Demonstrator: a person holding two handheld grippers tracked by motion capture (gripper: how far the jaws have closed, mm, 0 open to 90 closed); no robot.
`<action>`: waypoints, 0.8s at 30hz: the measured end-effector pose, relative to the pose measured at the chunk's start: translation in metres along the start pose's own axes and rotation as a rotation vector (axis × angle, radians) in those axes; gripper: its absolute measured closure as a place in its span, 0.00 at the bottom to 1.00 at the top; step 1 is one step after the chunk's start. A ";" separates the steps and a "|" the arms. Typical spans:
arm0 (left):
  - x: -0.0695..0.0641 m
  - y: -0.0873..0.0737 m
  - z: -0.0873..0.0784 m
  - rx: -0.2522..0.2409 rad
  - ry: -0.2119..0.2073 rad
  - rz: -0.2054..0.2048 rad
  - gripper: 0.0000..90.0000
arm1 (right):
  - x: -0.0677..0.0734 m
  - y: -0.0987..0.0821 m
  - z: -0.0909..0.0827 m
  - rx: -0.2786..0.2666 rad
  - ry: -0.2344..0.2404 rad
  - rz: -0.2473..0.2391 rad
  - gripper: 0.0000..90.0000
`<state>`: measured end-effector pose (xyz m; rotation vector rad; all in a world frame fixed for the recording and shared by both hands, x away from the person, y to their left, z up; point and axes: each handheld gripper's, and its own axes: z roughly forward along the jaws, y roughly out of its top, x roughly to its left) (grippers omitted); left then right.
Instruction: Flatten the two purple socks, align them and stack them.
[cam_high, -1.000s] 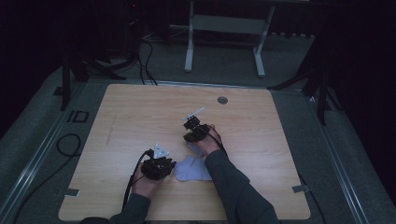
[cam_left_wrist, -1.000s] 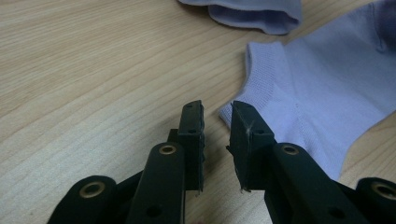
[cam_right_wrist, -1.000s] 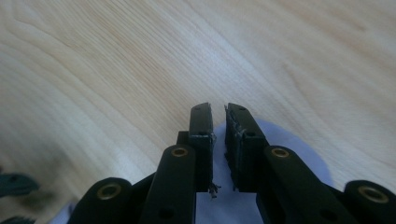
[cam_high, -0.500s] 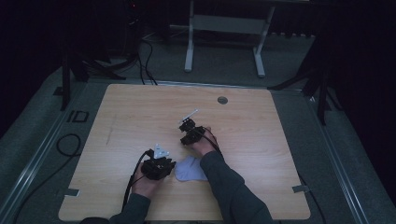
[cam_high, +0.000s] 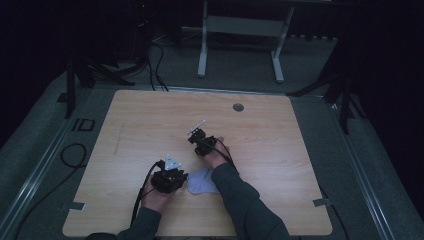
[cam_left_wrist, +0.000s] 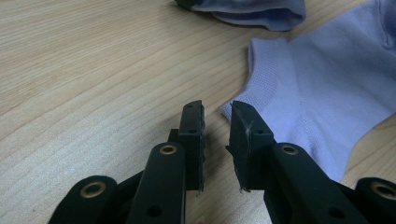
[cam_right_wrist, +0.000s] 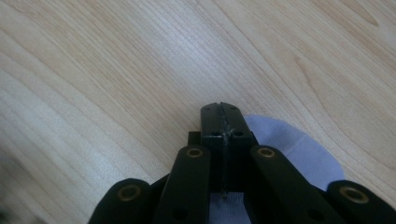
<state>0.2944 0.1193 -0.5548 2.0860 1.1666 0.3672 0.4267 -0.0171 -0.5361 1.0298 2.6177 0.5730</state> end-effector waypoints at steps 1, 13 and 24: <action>0.000 0.000 0.000 0.001 0.001 0.001 0.83 | 0.000 0.000 0.000 0.001 0.001 0.002 1.00; -0.001 0.000 0.001 0.003 -0.001 0.001 0.84 | -0.011 -0.003 0.000 -0.023 0.072 0.050 1.00; 0.000 0.000 0.000 0.002 0.003 0.000 0.85 | -0.018 -0.007 -0.016 -0.068 0.087 0.060 1.00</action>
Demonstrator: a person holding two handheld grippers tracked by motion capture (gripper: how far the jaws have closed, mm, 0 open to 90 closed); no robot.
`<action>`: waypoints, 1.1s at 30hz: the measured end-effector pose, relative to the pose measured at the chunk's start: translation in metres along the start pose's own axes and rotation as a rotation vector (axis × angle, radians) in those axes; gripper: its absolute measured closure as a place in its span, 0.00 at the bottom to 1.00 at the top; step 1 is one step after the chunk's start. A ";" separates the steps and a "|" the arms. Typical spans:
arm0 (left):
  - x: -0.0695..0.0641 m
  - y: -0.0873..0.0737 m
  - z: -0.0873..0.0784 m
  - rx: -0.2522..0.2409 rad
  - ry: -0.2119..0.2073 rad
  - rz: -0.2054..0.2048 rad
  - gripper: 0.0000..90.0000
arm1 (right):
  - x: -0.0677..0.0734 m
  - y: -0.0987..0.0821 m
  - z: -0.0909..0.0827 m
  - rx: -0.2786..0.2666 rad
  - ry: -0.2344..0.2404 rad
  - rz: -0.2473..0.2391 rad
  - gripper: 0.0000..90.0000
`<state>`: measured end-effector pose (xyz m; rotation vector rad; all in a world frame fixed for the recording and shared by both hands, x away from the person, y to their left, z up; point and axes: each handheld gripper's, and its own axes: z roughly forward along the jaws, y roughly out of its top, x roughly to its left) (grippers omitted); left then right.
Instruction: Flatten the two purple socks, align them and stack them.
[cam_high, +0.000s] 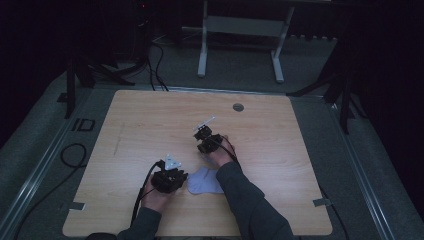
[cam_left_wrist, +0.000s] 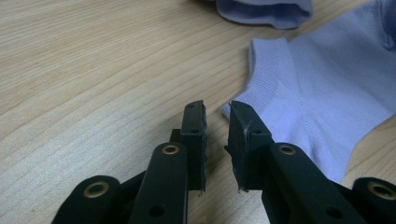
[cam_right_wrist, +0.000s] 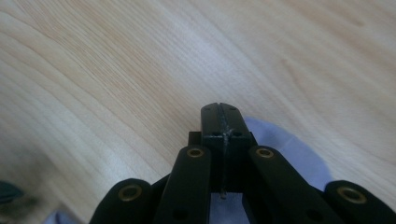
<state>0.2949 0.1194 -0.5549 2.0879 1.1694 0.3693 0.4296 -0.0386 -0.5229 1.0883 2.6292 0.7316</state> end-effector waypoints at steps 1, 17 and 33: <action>0.000 0.000 0.000 -0.001 -0.001 -0.003 0.85 | -0.001 0.000 -0.004 -0.008 0.002 0.001 1.00; 0.001 0.000 0.000 -0.005 -0.002 -0.009 0.86 | -0.039 -0.023 -0.073 -0.131 0.031 0.022 1.00; 0.000 0.000 -0.001 -0.011 0.002 -0.001 0.86 | -0.063 -0.085 -0.122 -0.205 -0.010 0.040 1.00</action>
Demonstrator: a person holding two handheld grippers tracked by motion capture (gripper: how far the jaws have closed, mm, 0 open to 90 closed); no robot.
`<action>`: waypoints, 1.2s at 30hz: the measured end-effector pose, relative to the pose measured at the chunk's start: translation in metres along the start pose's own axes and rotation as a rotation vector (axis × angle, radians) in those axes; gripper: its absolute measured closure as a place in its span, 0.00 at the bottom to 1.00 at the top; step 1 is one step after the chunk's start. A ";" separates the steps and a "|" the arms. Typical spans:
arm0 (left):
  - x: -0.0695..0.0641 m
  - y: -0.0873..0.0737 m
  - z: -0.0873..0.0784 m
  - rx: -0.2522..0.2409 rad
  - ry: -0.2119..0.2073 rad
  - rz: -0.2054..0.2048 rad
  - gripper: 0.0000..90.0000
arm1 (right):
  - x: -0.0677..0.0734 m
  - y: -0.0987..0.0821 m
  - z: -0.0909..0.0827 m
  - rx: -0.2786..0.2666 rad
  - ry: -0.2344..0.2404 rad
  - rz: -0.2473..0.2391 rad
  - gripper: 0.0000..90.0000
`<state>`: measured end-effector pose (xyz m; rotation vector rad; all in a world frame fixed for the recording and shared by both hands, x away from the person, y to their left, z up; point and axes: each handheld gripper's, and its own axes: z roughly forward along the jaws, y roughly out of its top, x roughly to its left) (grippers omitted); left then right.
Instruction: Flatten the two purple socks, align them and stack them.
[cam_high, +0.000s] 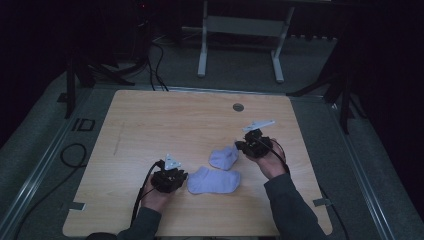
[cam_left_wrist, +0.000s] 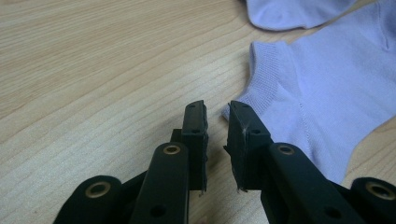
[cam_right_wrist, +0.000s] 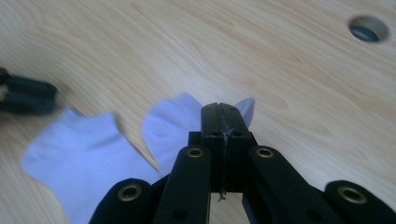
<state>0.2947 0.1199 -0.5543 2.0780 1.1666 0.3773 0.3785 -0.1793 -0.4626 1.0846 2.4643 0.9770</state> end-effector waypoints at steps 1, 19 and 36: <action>0.000 0.000 0.000 0.000 0.000 -0.001 0.86 | -0.004 -0.004 -0.003 0.001 -0.005 0.004 1.00; 0.000 0.000 0.001 0.006 0.001 0.000 0.86 | -0.038 -0.036 -0.029 -0.003 -0.109 0.069 0.73; -0.001 -0.001 0.001 0.008 -0.006 0.005 0.85 | -0.008 -0.013 0.014 0.033 0.016 -0.066 0.62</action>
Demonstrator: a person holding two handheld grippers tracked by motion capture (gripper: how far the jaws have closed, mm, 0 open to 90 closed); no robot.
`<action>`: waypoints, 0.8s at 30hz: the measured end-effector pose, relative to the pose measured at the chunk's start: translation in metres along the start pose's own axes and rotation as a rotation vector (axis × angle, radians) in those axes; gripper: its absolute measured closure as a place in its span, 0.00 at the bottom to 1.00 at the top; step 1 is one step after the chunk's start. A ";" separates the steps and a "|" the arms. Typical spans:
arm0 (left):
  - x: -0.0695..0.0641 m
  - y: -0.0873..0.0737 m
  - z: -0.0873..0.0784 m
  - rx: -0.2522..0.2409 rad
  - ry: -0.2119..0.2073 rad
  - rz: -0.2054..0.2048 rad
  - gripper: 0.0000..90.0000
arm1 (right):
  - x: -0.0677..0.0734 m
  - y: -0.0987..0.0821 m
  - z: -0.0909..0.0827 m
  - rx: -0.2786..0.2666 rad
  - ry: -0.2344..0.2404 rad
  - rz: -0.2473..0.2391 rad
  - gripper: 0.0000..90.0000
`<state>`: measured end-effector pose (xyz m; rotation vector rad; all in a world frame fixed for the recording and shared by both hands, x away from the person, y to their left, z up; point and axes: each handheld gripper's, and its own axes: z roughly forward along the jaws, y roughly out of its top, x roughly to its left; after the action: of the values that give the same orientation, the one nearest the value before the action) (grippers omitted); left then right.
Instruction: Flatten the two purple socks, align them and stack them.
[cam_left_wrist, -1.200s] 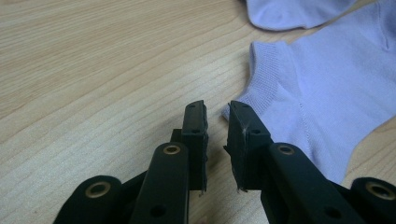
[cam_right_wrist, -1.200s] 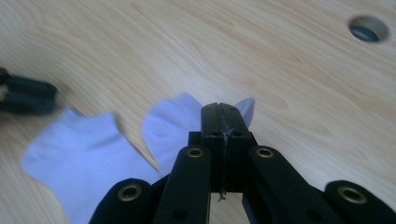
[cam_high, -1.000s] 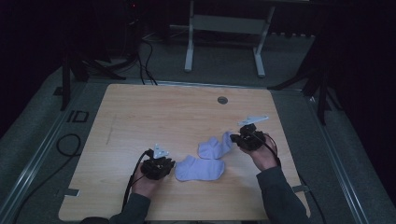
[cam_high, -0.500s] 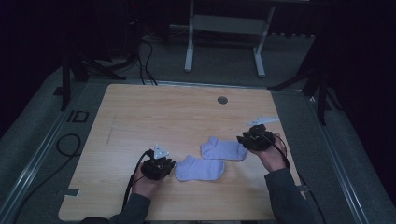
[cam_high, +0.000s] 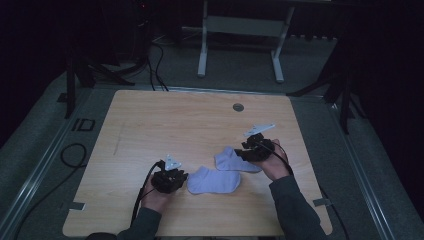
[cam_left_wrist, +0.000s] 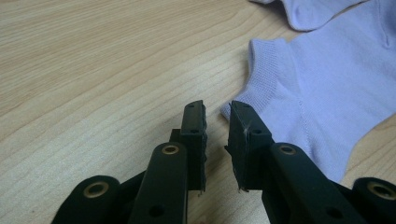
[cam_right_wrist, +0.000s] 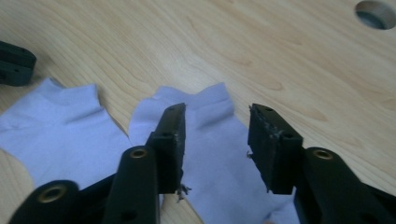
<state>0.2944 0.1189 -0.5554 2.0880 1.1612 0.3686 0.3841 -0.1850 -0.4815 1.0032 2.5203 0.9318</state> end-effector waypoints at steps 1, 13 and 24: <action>0.000 0.000 0.000 0.000 -0.001 -0.001 0.85 | 0.001 0.001 0.004 0.010 0.002 -0.006 0.60; -0.001 0.000 0.002 0.008 -0.006 0.001 0.84 | 0.007 0.001 0.035 0.062 0.049 -0.126 0.63; -0.001 0.000 0.002 0.004 -0.005 0.000 0.83 | 0.009 -0.001 0.053 0.097 0.067 -0.136 0.64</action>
<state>0.2947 0.1169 -0.5565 2.0907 1.1603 0.3616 0.4010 -0.1546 -0.5224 0.8270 2.6743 0.8241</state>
